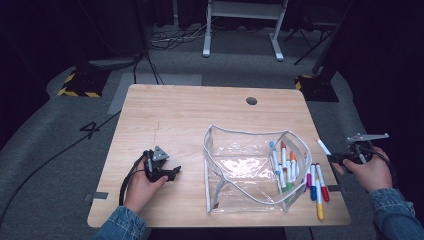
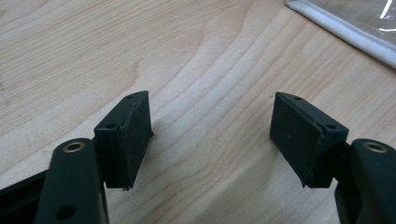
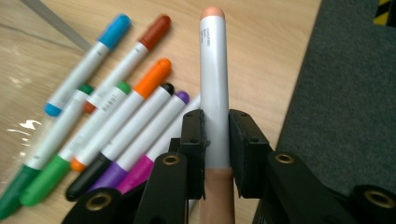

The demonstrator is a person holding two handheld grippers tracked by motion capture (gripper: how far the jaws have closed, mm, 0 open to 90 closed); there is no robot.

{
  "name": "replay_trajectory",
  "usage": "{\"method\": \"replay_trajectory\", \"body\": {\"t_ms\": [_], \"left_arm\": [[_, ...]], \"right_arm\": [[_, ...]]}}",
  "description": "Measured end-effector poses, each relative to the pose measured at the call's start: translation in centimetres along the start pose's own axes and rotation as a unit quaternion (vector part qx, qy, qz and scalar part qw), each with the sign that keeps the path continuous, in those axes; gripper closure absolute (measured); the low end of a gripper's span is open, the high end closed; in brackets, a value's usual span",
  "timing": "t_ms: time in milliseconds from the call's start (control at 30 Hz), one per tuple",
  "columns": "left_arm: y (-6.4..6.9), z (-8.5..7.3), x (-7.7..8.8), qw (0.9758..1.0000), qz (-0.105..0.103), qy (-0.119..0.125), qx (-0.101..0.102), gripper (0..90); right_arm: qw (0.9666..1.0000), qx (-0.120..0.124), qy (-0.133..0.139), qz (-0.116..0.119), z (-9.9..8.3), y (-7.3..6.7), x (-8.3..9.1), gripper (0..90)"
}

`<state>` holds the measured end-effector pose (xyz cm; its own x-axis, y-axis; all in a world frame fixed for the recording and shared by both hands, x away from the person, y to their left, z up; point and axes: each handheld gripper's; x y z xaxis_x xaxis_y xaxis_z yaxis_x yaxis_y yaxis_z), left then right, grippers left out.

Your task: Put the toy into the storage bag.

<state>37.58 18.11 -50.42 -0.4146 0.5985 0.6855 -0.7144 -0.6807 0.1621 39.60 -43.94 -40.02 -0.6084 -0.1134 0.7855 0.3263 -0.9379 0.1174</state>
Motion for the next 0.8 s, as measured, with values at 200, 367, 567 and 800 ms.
{"method": "replay_trajectory", "body": {"t_ms": [200,367,567,800], "left_arm": [[0.0,0.0,0.0,1.0000,0.000,0.000,0.003,28.6],[0.0,0.0,0.0,1.0000,0.001,0.000,0.002,28.6],[0.0,0.0,0.0,1.0000,0.001,-0.001,0.002,28.4],[0.1,0.1,-0.2,1.0000,0.000,0.000,0.004,26.8]], "right_arm": [[0.9989,0.019,0.029,0.031,2.5,-1.0,2.1,76.9],[0.9970,0.040,0.042,0.051,4.2,-2.1,3.6,76.9],[0.9936,0.066,0.063,0.066,6.3,-3.9,5.7,76.9],[0.9873,0.100,0.084,0.091,8.4,-7.1,8.7,76.9]]}}
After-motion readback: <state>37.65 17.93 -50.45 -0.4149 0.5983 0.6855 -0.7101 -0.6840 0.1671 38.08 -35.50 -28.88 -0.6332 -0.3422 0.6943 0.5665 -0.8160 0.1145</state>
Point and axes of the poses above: each handheld gripper's, and its own axes: x roughly backward along the jaws, z roughly out of its top, y roughly to its right, and after that the axes turned 12 degrees about -z, right-handed
